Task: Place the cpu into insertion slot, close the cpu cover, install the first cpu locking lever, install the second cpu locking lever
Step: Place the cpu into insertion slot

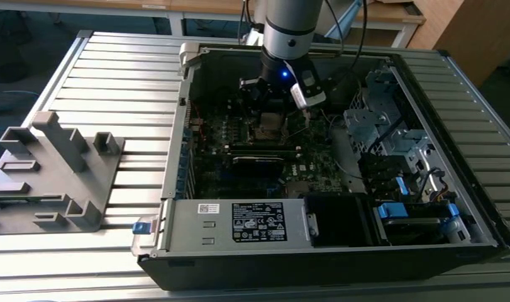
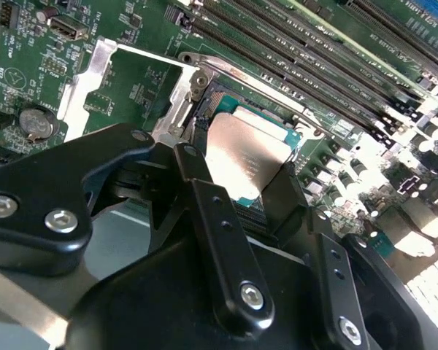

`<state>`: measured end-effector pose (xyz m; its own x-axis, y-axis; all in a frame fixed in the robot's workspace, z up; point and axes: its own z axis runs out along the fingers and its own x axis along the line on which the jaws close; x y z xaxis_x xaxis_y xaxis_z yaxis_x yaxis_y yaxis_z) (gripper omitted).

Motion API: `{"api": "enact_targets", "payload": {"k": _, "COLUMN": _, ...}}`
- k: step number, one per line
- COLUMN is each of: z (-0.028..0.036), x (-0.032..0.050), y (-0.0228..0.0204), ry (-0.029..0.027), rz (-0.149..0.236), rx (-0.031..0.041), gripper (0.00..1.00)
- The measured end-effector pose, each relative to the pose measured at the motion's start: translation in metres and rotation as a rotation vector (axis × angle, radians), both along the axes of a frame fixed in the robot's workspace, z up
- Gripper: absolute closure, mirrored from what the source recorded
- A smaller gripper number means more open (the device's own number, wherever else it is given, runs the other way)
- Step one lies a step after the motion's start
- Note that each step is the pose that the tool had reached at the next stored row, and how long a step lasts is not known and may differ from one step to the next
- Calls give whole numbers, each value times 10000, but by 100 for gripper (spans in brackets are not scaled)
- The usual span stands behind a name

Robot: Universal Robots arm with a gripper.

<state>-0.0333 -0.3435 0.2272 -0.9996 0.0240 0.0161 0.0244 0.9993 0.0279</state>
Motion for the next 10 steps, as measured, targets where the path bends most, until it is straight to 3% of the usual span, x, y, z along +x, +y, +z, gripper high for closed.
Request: {"api": "enact_targets", "payload": {"k": 10, "z": -26, "x": -3, "y": 31, "ry": -1, "rz": 0, "rx": 7, "gripper": 46}}
